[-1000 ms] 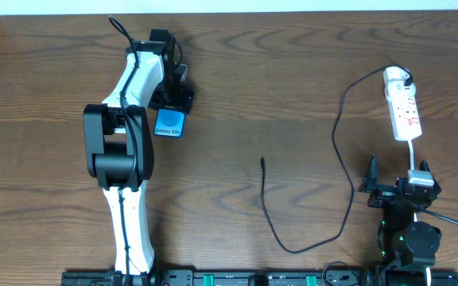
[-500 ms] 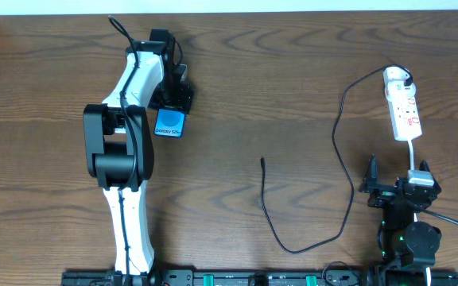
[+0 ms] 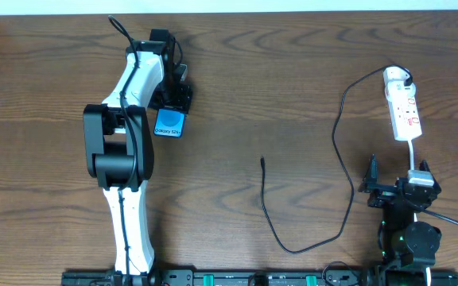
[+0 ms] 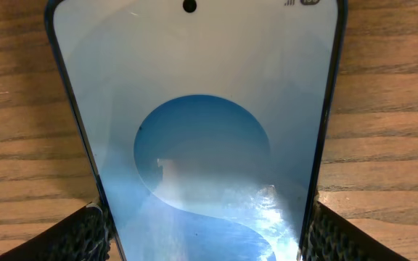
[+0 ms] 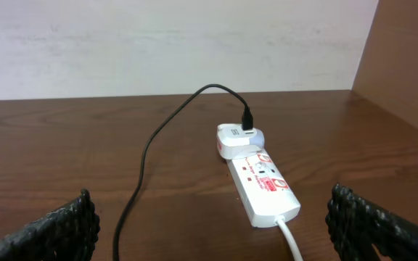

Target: Plug charger to phone and switch on socket

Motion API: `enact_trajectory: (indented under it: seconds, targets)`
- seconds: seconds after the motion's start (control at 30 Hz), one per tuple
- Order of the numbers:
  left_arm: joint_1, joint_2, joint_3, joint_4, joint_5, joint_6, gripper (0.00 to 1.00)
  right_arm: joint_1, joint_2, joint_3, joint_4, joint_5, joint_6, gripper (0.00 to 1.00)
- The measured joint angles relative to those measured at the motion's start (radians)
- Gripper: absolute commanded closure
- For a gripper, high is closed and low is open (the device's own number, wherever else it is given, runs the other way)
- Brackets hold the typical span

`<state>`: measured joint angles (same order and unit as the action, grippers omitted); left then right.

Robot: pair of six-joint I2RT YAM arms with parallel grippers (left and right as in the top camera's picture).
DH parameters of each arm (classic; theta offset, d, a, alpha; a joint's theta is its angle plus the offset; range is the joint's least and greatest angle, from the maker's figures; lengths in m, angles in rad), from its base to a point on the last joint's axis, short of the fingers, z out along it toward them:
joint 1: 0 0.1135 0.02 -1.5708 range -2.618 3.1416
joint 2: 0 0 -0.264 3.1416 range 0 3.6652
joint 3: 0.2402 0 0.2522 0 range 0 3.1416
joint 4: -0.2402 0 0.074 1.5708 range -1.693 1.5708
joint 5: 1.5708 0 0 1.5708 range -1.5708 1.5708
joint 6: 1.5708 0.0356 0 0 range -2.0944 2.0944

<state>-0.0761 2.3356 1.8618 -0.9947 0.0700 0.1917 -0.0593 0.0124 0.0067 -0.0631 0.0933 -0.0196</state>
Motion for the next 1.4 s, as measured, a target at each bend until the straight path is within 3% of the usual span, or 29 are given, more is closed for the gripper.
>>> enact_trajectory:
  seconds: [0.2, 0.47, 0.6, 1.4]
  targets:
    - [0.000, 0.000, 0.000, 0.000, 0.000, 0.000, 0.47, 0.000, 0.000, 0.000, 0.000, 0.000, 0.000, 0.01]
    - [0.000, 0.000, 0.000, 0.000, 0.000, 0.000, 0.72, 0.000, 0.000, 0.000, 0.000, 0.000, 0.000, 0.01]
    - [0.000, 0.000, 0.000, 0.000, 0.000, 0.000, 0.79, 0.000, 0.000, 0.000, 0.000, 0.000, 0.000, 0.01]
    - [0.000, 0.000, 0.000, -0.003, 0.000, 0.000, 0.92, 0.000, 0.000, 0.000, 0.000, 0.000, 0.000, 0.01]
